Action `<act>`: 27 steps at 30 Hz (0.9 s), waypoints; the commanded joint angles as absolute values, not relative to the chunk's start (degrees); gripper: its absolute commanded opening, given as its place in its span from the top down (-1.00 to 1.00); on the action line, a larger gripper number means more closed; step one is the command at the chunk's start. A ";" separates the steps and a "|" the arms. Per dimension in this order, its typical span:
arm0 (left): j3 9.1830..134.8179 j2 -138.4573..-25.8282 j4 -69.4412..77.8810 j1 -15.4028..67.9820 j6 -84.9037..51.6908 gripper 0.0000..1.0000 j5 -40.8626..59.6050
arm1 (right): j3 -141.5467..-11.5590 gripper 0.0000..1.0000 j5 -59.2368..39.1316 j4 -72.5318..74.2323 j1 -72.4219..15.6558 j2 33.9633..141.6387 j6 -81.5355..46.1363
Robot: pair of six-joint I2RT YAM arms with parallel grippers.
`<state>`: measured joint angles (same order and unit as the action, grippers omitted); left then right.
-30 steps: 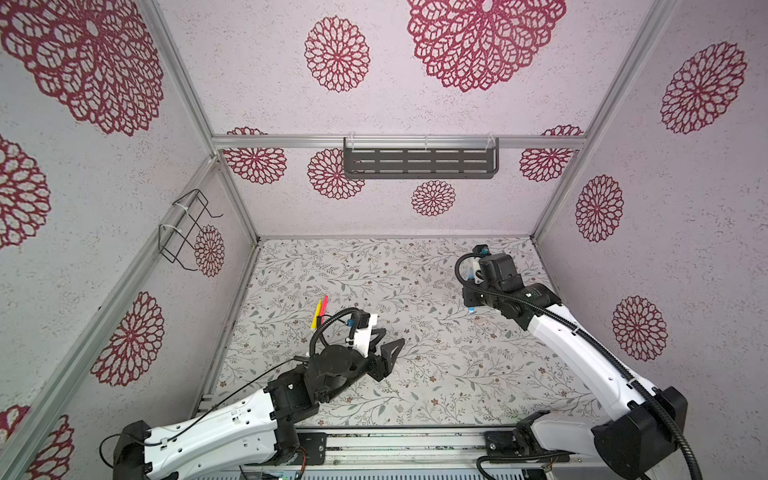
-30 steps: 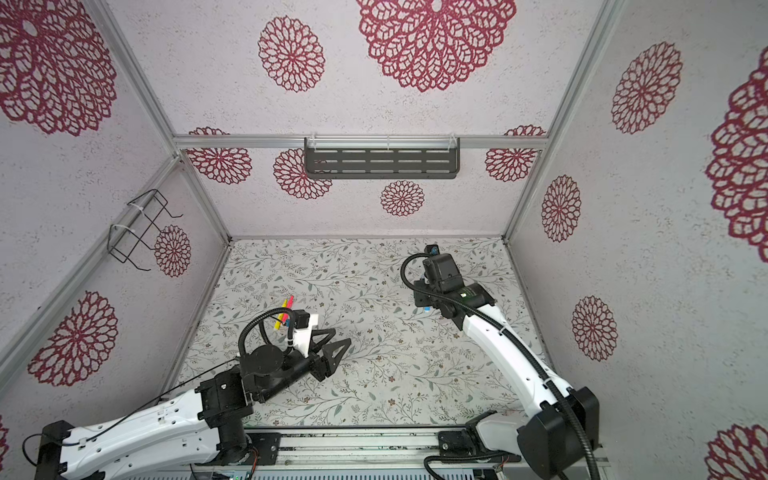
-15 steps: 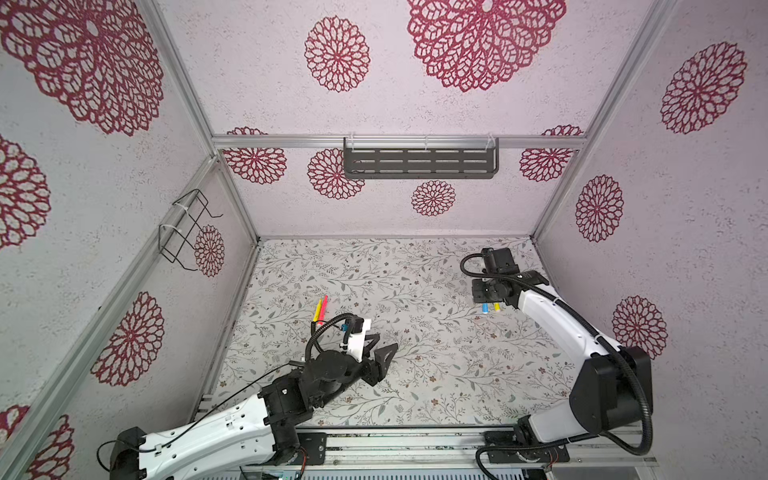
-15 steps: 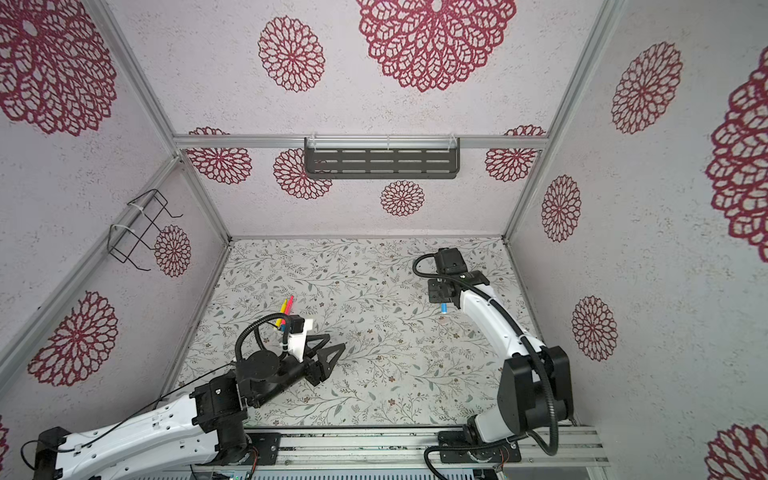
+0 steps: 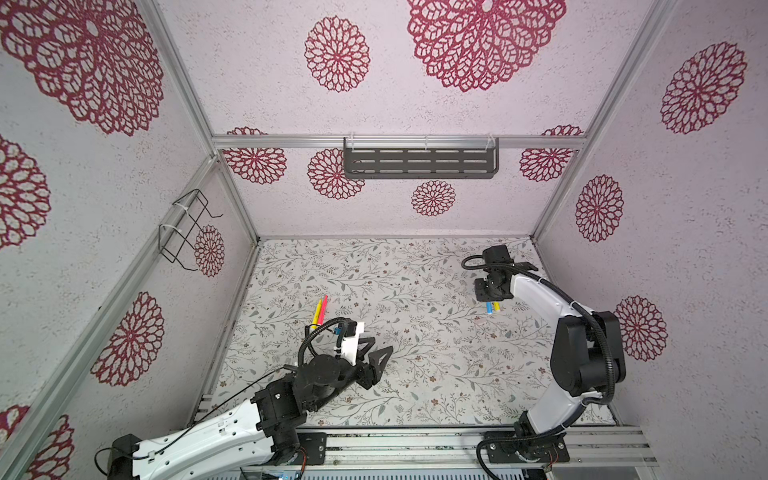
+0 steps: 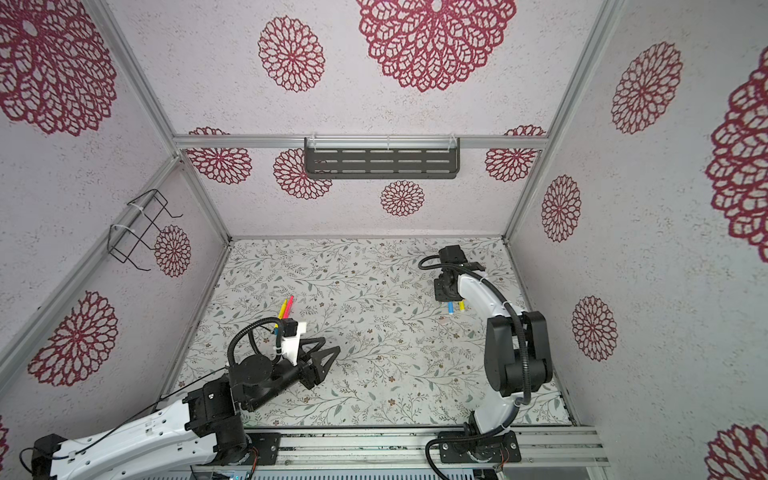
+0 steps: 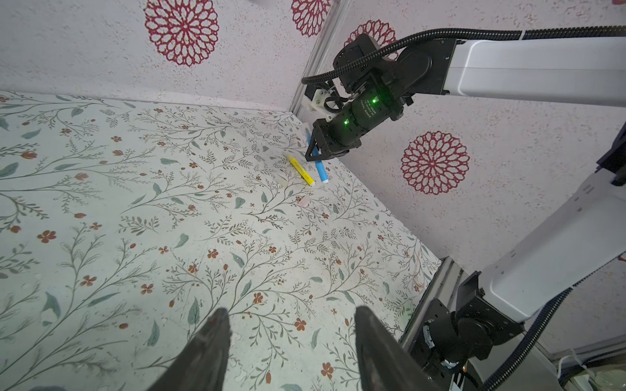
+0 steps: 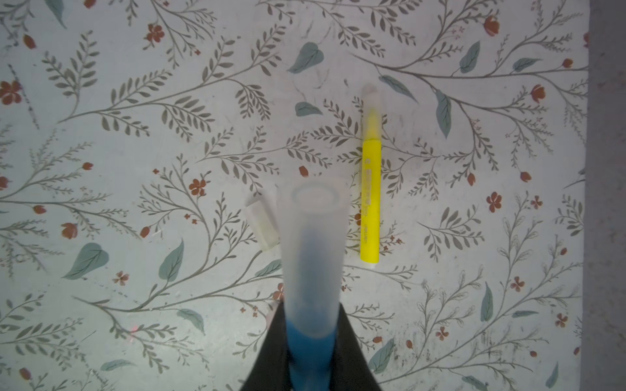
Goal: Insert the pens into the pen caps
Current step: 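Carry the capped blue highlighter with the right gripper toward the far table area, then lower the capped blue highlighter beside the capped yellow one and release it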
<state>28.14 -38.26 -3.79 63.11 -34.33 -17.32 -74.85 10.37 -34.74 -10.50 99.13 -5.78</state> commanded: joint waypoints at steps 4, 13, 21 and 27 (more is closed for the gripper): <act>27.76 -37.88 -3.86 63.37 -35.25 -0.22 -17.31 | -77.71 1.00 13.27 -35.32 -9.32 104.00 -3.83; 27.86 -38.32 -4.11 63.37 -34.99 -0.22 -17.50 | -83.80 1.00 15.55 -36.24 -8.70 112.14 -3.18; 27.77 -38.33 -4.57 63.39 -35.49 -0.22 -17.75 | -86.66 1.00 19.71 -37.14 -8.26 116.40 -2.65; 28.55 -39.10 -4.70 63.38 -35.38 -0.22 -17.58 | -87.61 1.00 21.39 -36.48 -7.56 118.36 -2.21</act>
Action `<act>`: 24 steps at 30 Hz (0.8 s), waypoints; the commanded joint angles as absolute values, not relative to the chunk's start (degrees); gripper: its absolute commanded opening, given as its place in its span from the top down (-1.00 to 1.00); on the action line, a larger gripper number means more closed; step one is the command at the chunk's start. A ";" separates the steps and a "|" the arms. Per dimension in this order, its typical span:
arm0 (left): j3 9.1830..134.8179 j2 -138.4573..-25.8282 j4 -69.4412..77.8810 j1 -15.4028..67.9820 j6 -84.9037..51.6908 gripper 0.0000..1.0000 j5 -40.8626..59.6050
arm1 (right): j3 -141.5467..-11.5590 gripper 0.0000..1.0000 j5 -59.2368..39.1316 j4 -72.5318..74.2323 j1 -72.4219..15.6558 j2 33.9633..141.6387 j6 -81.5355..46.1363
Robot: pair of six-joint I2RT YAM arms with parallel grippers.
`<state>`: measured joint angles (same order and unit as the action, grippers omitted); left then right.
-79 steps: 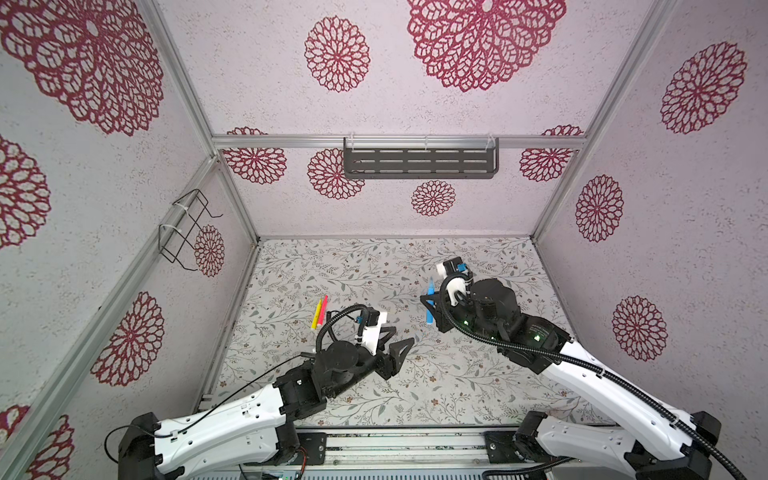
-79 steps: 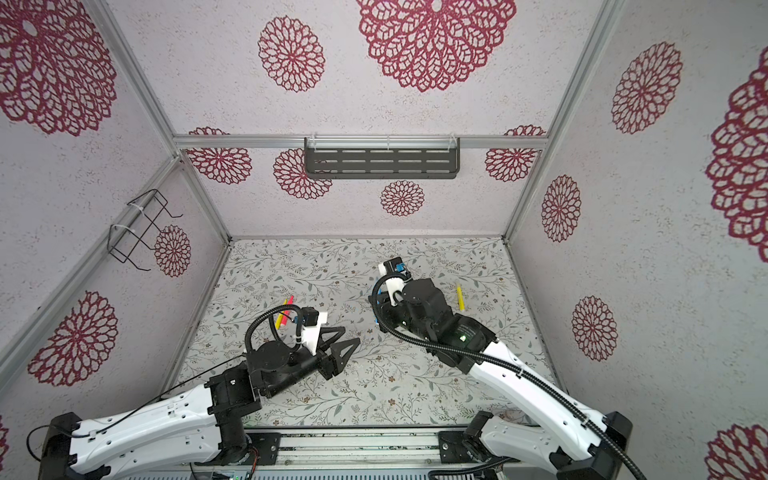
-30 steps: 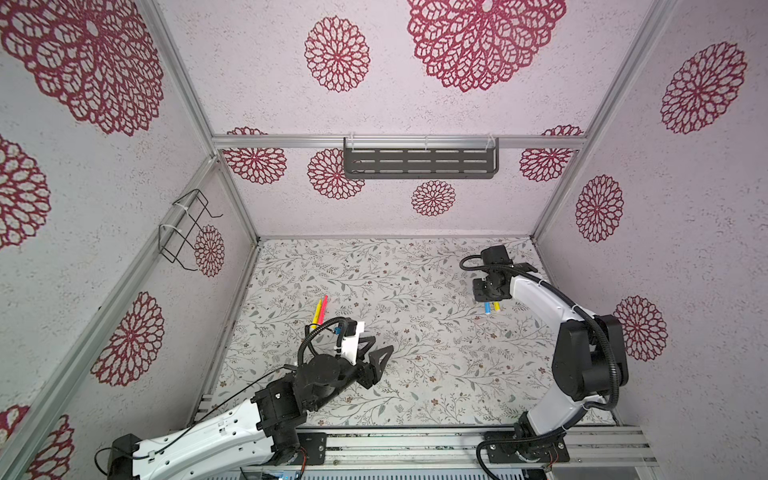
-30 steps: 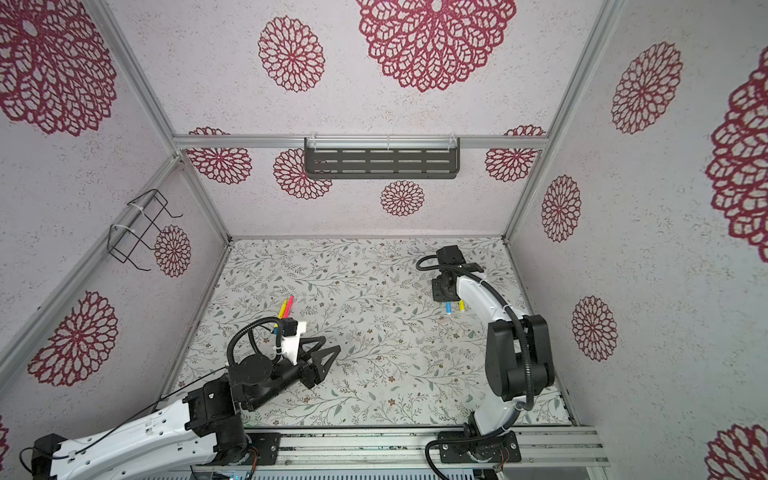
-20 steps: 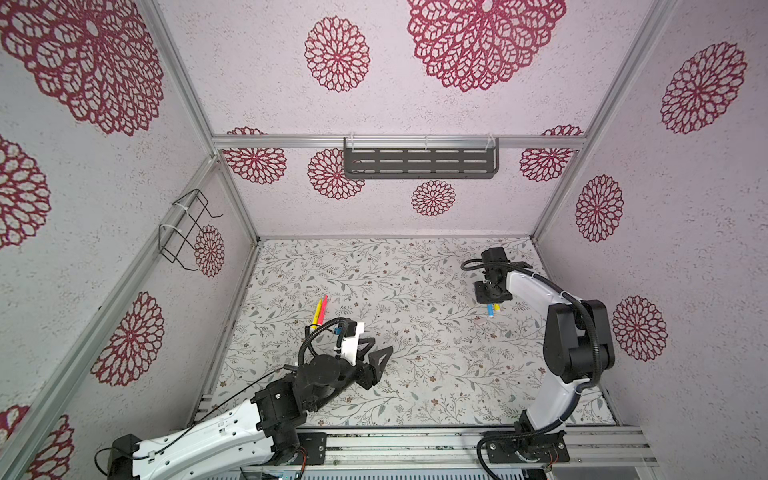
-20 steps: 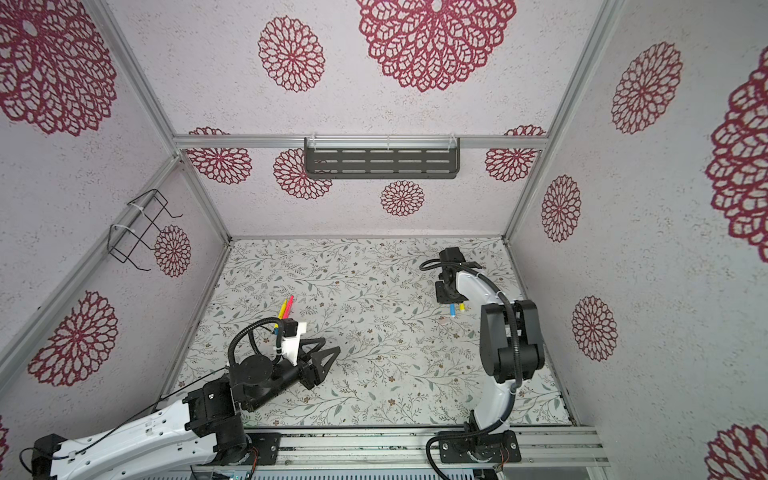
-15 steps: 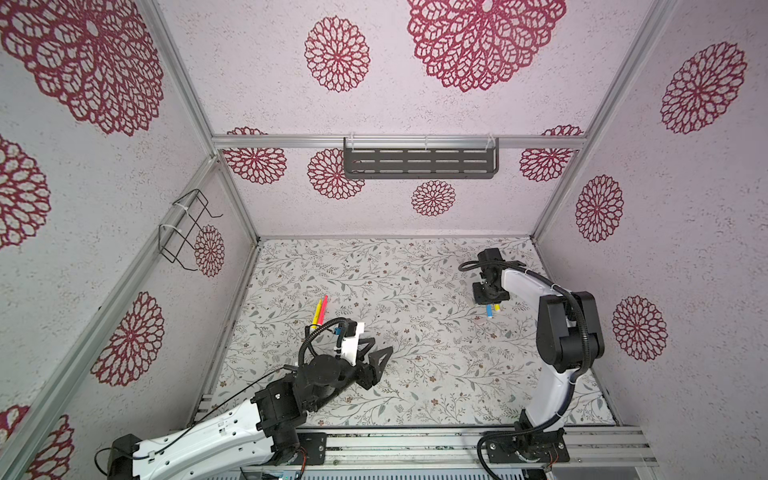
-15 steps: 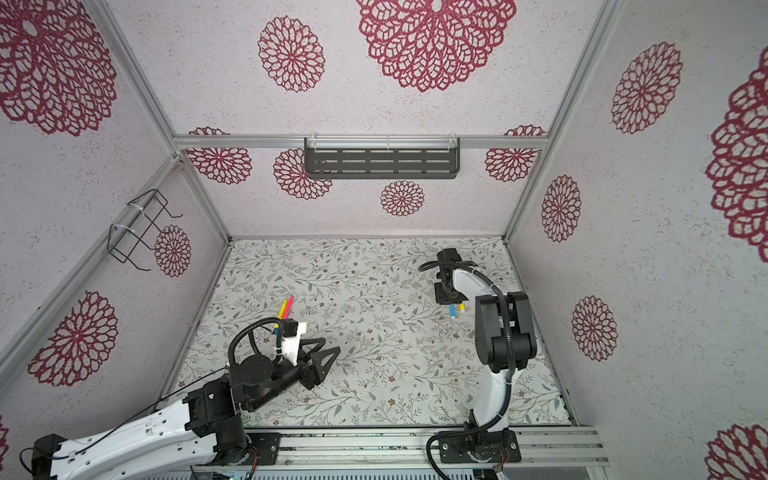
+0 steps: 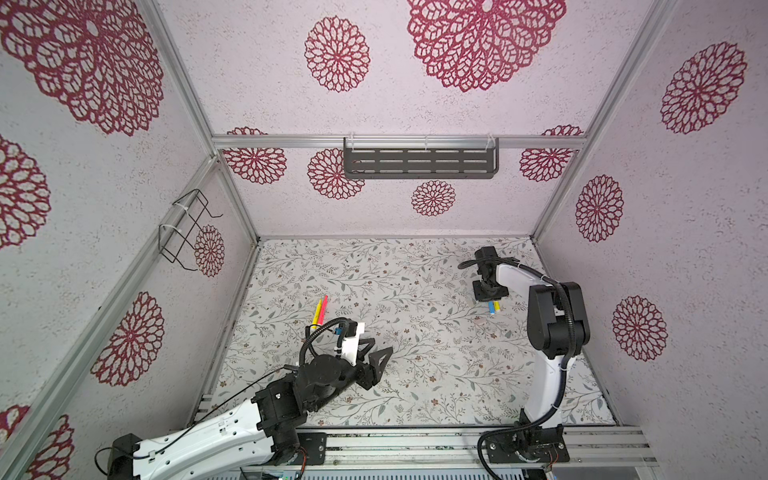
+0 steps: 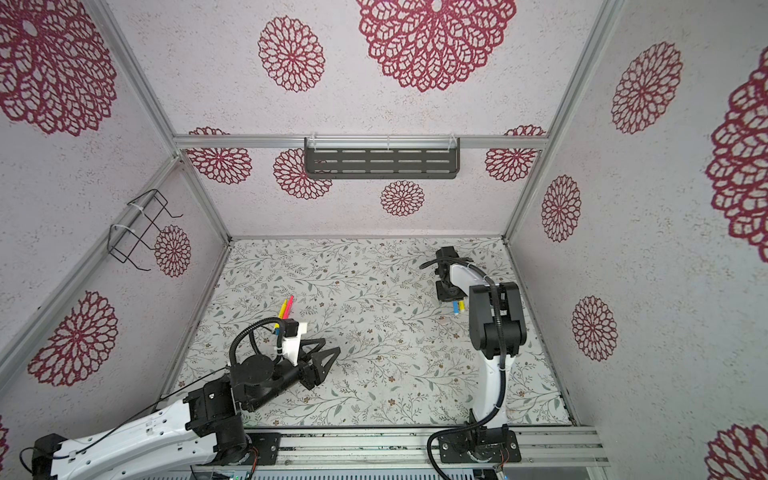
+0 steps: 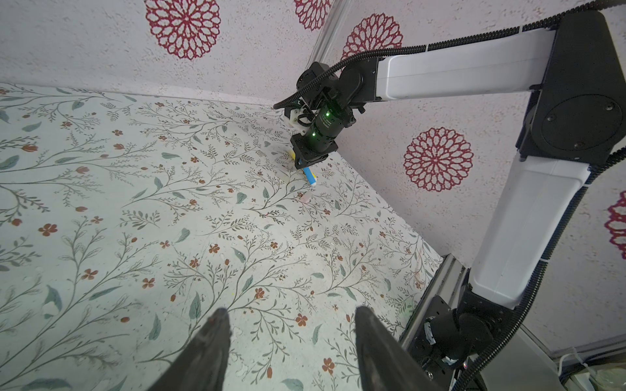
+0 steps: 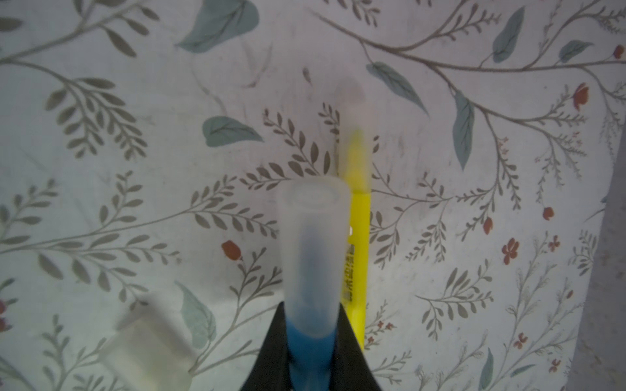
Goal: Insert the pens into the pen caps
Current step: 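Lower the capped blue highlighter beside the capped yellow one and release it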
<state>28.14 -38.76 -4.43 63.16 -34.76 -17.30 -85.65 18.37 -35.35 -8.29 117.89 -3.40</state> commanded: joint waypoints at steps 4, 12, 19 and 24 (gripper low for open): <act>28.94 -39.54 -4.83 63.37 -35.33 -0.22 -17.49 | -88.73 1.00 21.60 -36.47 -7.54 119.21 -1.91; 28.65 -39.52 -4.31 63.50 -35.38 -0.22 -17.27 | -90.69 0.93 22.28 -37.66 -7.56 120.76 -2.11; 28.82 -39.31 -4.66 63.48 -35.33 -0.22 -17.48 | -91.19 0.38 22.44 -38.41 -7.71 120.47 -2.71; 28.87 -39.13 -4.66 63.47 -35.09 -0.22 -17.67 | -90.31 0.28 23.80 -38.23 -8.34 118.74 -3.03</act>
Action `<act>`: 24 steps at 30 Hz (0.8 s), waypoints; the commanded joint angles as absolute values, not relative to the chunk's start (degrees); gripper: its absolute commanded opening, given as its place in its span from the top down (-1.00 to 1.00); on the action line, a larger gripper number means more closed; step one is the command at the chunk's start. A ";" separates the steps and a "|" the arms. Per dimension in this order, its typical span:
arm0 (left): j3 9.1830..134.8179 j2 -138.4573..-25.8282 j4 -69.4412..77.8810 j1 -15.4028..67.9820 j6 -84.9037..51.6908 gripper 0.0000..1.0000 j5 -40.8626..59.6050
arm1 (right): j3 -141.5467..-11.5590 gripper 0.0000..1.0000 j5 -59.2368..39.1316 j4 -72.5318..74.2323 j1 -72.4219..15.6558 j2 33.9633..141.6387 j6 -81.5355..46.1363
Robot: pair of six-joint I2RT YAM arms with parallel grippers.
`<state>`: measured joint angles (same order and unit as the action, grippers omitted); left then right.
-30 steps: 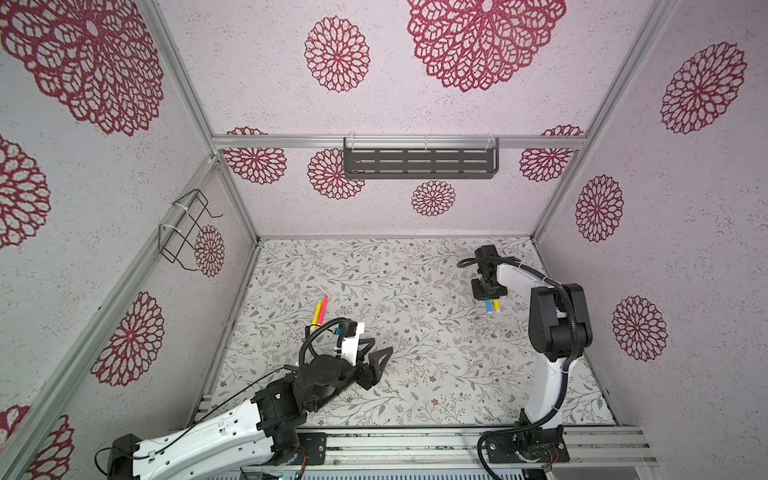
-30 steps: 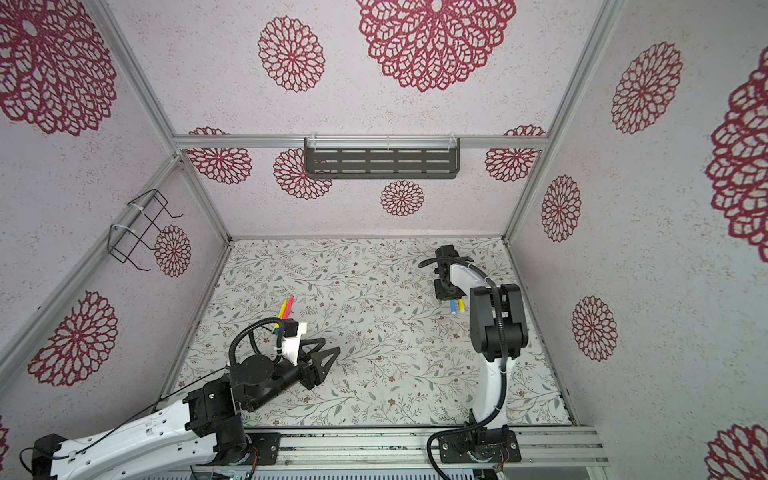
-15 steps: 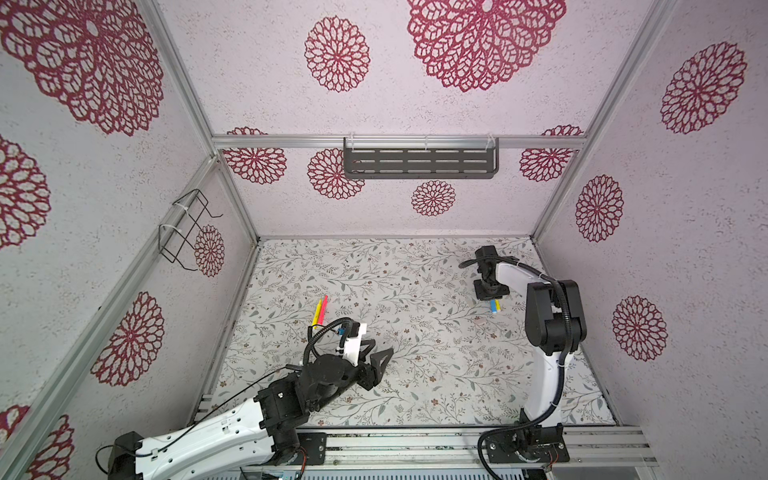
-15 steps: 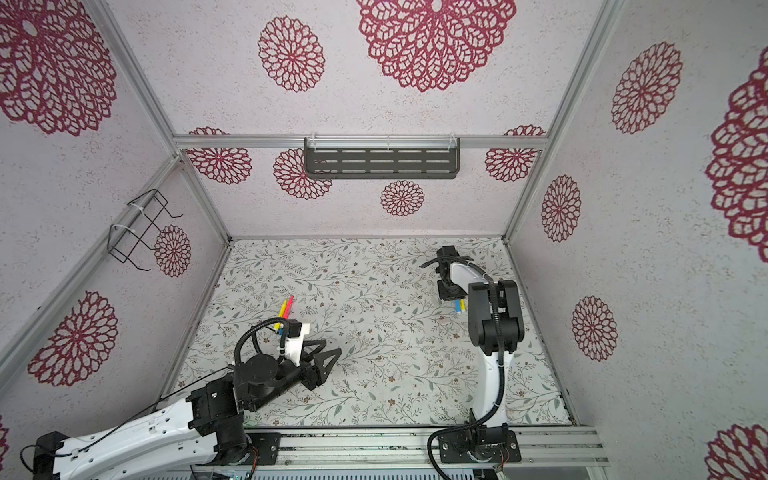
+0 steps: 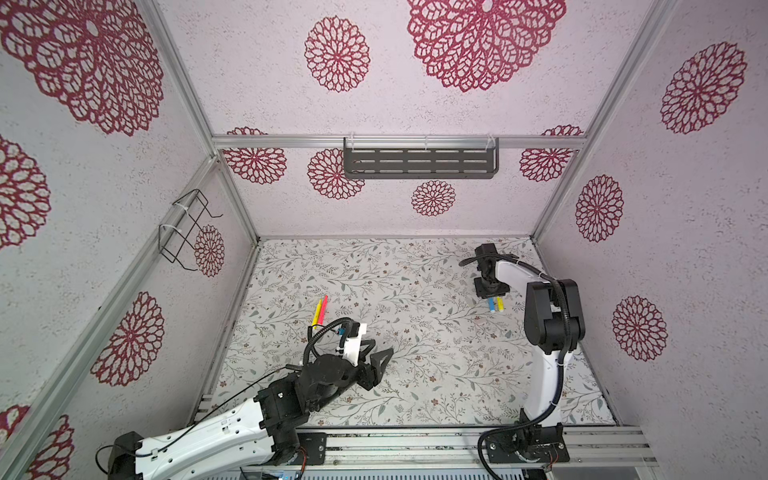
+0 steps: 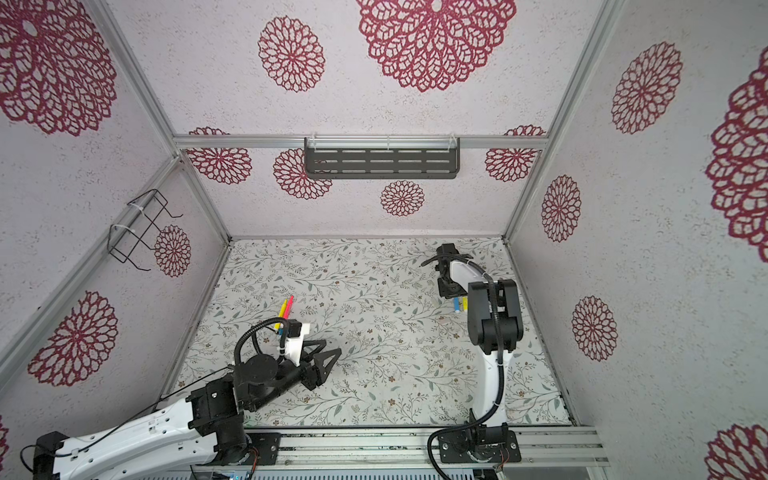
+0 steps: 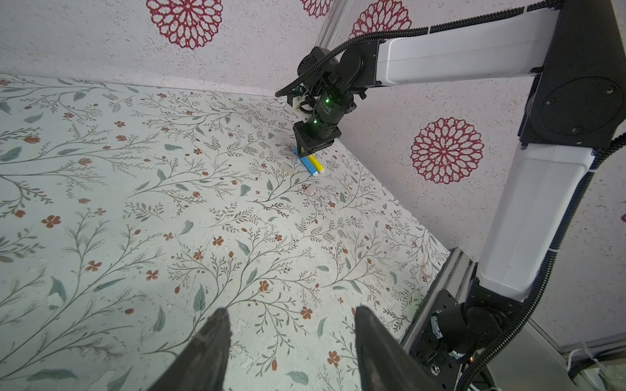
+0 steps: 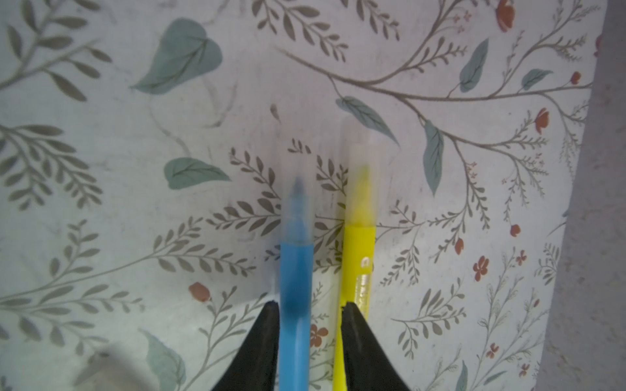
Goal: Insert the pens into the pen caps
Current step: 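Lower the capped blue highlighter beside the capped yellow one and release it, then raise the right gripper from the highlighters while the left gripper nears the pink one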
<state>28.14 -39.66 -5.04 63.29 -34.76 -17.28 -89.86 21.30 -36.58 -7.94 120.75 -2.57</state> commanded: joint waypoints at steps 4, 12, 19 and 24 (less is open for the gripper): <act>29.20 -39.20 -5.10 63.46 -34.84 -0.22 -17.93 | -89.35 0.28 24.75 -37.99 -9.45 115.68 -3.63; 30.06 -39.20 -6.28 63.45 -34.38 -0.22 -19.31 | -86.40 0.27 23.77 -36.63 -11.95 107.94 -4.56; 30.94 -38.63 -7.99 63.47 -33.98 -0.22 -20.91 | -83.86 0.26 22.77 -35.64 -11.87 104.56 -4.77; 31.11 -38.17 -8.24 63.46 -34.03 -0.22 -21.08 | -83.15 0.27 21.93 -35.48 -11.45 106.33 -4.61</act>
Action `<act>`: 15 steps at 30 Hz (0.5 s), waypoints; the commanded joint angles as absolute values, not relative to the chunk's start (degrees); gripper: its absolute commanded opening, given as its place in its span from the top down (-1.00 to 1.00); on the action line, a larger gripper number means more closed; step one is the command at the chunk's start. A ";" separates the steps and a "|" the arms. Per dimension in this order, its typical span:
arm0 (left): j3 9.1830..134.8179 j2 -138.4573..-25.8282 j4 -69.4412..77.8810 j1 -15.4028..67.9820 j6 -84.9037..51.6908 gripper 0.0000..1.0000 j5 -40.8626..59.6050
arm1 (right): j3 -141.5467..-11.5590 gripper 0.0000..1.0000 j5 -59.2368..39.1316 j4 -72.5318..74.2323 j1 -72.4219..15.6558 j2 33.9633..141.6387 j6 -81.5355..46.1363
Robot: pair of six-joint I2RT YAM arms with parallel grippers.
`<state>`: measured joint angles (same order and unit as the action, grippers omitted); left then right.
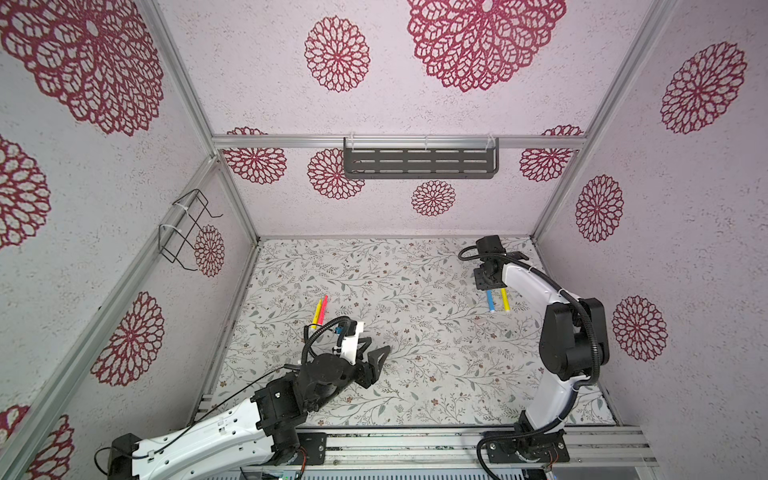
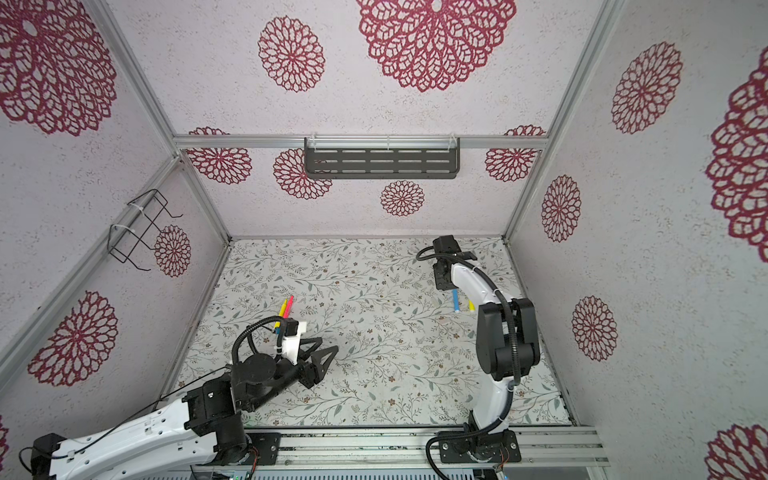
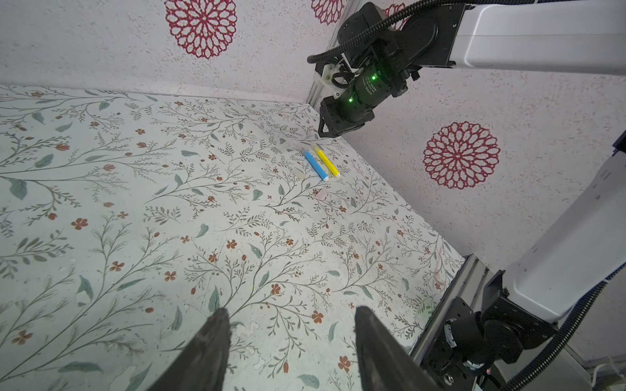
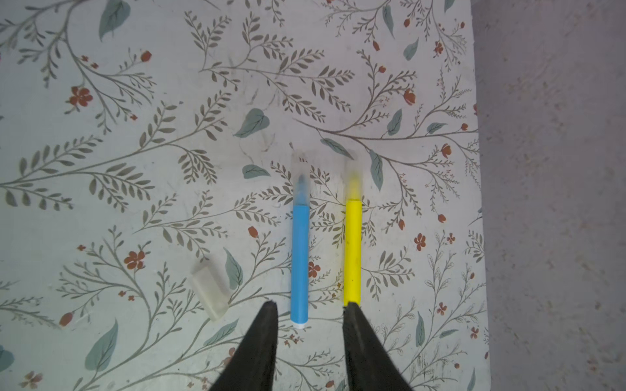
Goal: Insert the pens into the pen caps
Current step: 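Raise the right gripper from the highlighters while the left gripper nears the pink one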
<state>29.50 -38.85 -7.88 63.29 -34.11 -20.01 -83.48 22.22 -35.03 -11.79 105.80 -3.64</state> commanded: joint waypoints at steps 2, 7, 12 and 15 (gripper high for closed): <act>31.11 -38.06 -8.43 63.45 -34.15 -0.22 -21.26 | -83.27 0.27 21.88 -35.42 -11.21 107.77 -4.58; 31.20 -38.01 -9.13 63.46 -34.55 -0.22 -21.36 | -85.06 0.28 24.26 -36.23 -11.10 112.50 -4.40; 31.11 -37.81 -9.23 63.43 -34.32 -0.22 -21.78 | -86.60 0.29 26.47 -36.65 -11.06 116.83 -4.04; 31.11 -37.84 -9.25 63.38 -34.28 -0.22 -21.88 | -87.17 0.29 27.62 -36.51 -11.06 118.55 -4.22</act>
<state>29.63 -38.48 -8.88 63.29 -34.13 -20.60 -84.86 24.38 -35.14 -11.25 118.56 -3.62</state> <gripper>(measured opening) 0.610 0.357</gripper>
